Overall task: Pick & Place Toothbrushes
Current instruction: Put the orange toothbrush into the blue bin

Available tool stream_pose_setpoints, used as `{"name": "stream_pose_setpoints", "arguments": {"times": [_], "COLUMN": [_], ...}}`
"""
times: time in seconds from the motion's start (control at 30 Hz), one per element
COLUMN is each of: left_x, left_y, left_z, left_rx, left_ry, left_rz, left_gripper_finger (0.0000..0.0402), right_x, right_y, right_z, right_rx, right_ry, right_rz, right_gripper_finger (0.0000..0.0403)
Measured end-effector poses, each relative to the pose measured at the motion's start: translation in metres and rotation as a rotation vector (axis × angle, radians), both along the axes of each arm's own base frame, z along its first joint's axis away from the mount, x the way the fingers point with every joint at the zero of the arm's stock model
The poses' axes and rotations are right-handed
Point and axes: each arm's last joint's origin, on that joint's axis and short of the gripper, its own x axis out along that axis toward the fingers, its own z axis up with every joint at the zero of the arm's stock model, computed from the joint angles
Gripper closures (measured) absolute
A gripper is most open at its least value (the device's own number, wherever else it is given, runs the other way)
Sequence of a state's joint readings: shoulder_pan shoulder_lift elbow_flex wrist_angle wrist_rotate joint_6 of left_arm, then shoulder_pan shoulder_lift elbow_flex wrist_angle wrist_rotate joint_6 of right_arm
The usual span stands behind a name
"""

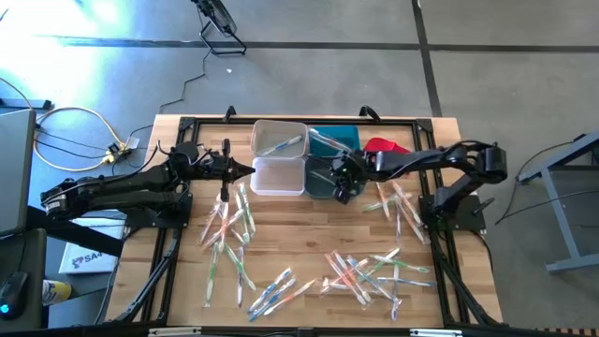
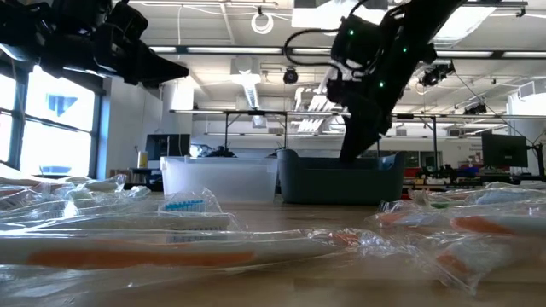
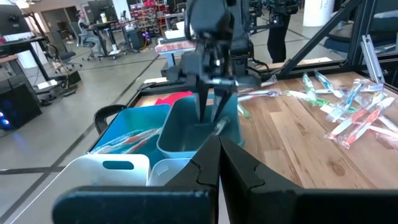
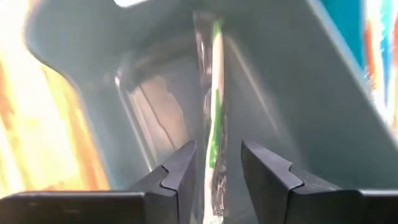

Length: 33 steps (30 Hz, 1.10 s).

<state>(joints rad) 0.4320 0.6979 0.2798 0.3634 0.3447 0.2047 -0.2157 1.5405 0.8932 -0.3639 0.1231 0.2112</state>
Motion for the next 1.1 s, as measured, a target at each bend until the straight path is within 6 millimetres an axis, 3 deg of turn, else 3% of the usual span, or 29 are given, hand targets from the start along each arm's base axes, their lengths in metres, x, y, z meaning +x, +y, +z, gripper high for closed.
{"name": "stream_pose_setpoints", "arguments": {"times": [0.3,0.57,0.77,1.1], "left_x": [0.000,0.000,0.000,0.000], "left_y": [0.000,0.000,0.000,0.000], "left_z": [0.000,0.000,0.000,0.000], "left_rx": [0.000,0.000,0.000,0.000], "left_ry": [0.000,0.000,0.000,0.000], "left_rz": [0.000,-0.001,-0.001,-0.002], "left_gripper_finger": [0.0400,0.0400,0.0400,0.0400], "right_x": [-0.018,-0.031,-0.043,-0.059], "right_y": [0.008,0.023,0.037,0.056], "right_z": [0.047,0.072,0.080,0.071], "right_rx": [0.032,0.118,0.199,0.310], "right_ry": [-0.193,-0.310,-0.315,-0.142], "right_rz": [-0.044,-0.075,-0.123,-0.223], "right_gripper_finger": [0.0311,0.0326,0.0344,0.0381]}}
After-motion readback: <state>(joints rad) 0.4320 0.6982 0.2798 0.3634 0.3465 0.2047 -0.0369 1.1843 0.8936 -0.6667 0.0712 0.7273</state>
